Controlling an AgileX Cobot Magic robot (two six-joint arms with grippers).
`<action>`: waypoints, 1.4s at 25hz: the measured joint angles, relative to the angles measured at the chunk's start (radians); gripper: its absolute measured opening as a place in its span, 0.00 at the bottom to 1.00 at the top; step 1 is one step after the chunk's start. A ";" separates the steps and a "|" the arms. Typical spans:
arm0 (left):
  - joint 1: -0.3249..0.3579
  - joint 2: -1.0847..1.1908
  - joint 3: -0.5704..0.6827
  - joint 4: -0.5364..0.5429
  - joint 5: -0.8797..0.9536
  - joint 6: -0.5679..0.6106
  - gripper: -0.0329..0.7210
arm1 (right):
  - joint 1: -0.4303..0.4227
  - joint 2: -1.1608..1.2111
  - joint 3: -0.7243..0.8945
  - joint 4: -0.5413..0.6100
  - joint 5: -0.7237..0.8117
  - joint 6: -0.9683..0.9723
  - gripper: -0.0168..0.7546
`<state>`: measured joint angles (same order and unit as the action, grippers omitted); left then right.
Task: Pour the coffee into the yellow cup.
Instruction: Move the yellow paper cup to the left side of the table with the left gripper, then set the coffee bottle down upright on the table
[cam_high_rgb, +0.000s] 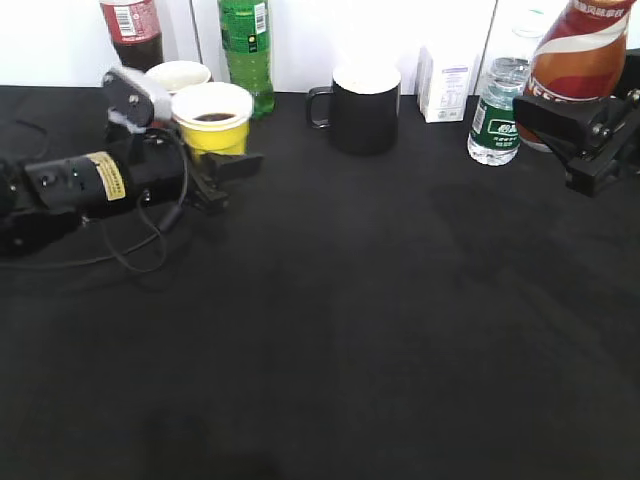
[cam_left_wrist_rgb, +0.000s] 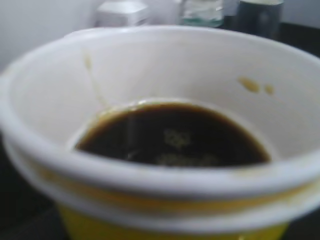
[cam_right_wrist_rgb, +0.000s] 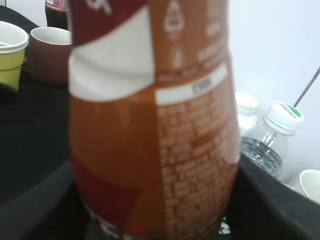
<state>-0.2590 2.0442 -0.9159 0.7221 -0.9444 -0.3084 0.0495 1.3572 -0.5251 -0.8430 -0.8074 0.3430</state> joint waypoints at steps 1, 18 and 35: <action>0.000 0.019 0.000 -0.053 -0.010 0.029 0.62 | 0.000 0.000 0.000 0.000 0.000 0.000 0.73; 0.000 0.183 -0.028 -0.277 -0.125 0.130 0.81 | 0.000 0.000 0.000 0.004 0.000 0.001 0.73; 0.000 -0.332 0.430 -0.149 -0.123 0.075 0.82 | 0.000 0.547 -0.003 0.642 -0.242 -0.266 0.73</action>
<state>-0.2590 1.7119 -0.4860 0.5730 -1.0676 -0.2337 0.0495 1.9039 -0.5280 -0.2008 -1.0498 0.0768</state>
